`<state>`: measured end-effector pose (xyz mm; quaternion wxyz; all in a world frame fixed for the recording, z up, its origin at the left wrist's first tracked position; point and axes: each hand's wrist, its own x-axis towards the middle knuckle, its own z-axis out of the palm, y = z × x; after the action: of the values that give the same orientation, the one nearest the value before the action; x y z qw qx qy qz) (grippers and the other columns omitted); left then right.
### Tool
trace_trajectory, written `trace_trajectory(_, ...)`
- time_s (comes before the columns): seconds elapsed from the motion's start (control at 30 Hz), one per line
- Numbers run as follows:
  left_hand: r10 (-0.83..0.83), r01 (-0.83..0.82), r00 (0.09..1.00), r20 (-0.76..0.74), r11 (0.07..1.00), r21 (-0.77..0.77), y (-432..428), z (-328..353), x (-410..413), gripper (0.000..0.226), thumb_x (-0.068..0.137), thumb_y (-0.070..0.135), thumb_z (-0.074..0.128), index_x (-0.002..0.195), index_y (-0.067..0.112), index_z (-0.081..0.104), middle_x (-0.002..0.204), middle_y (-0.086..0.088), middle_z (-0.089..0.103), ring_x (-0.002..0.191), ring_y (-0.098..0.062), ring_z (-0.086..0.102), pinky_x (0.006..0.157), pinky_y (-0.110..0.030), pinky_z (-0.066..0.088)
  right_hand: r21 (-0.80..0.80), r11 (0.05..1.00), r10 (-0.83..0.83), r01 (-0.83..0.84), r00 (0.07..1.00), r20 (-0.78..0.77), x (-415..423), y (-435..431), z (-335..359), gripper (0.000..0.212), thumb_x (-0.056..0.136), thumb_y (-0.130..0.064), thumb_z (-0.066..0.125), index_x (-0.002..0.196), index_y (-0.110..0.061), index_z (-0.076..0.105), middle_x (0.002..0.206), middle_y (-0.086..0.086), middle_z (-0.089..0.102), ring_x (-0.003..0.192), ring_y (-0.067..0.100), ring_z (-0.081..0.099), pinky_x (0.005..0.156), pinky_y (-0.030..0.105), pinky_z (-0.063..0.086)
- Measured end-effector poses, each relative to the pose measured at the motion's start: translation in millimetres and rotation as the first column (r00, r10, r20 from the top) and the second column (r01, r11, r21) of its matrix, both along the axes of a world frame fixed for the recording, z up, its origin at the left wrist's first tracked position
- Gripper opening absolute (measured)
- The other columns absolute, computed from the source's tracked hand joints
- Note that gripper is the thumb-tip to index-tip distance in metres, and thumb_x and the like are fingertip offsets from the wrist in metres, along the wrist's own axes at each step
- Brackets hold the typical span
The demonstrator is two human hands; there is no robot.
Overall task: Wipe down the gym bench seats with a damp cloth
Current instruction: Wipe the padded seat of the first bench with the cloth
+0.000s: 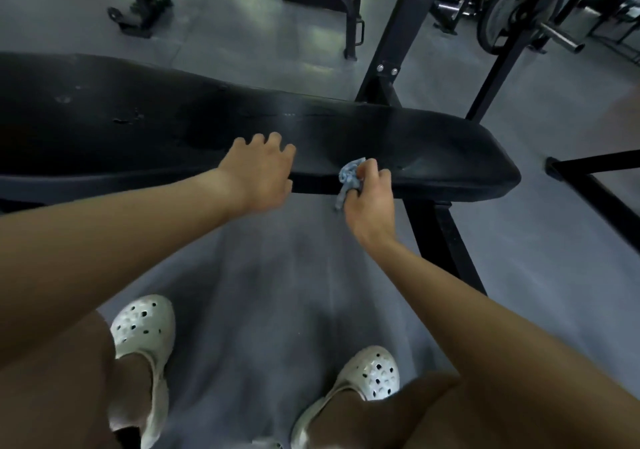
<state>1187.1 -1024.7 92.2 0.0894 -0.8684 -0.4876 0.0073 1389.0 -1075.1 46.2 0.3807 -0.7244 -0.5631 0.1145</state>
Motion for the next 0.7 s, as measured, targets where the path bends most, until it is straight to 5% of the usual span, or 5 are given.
trace_trajectory(0.23, -0.141, 0.14, 0.99, 0.002, 0.987, 0.079, 24, -4, -9, 0.043, 0.101, 0.048, 0.046, 0.128, 0.014, 0.053, 0.123, -0.012, 0.054, 0.106, -0.03, 0.056, 0.076, -0.04, 0.046, 0.06, 0.954, -0.293, 0.293, 0.956, -0.004, -15, 26, -4, 0.015, 0.093, -0.015, 0.053, 0.106, -0.016, 0.044, 0.108, 0.001, 0.048, 0.079, 0.023, 0.06, 0.056, 0.032, 0.045)
trace_trajectory(0.5, -0.264, 0.225, 0.954, 0.142, 0.944, 0.242, 33, -40, -27, 0.036, 0.098, 0.047, 0.045, 0.108, 0.014, 0.056, 0.106, -0.008, 0.053, 0.097, -0.026, 0.048, 0.078, -0.041, 0.044, 0.081, 0.961, -0.264, 0.264, 0.964, -0.015, -58, 23, -23, 0.018, 0.093, -0.013, 0.057, 0.102, -0.02, 0.043, 0.111, -0.003, 0.048, 0.081, 0.02, 0.058, 0.066, 0.036, 0.047)
trace_trajectory(0.7, -0.299, 0.258, 0.942, 0.156, 0.937, 0.238, 37, -47, -39, 0.043, 0.101, 0.044, 0.043, 0.129, 0.012, 0.055, 0.114, -0.005, 0.054, 0.1, -0.024, 0.049, 0.086, -0.039, 0.045, 0.009, 0.789, -0.598, 0.614, 0.772, -0.215, -35, 34, -10, 0.025, 0.092, -0.005, 0.053, 0.115, -0.009, 0.043, 0.128, 0.007, 0.043, 0.083, 0.027, 0.056, 0.07, 0.041, 0.047)
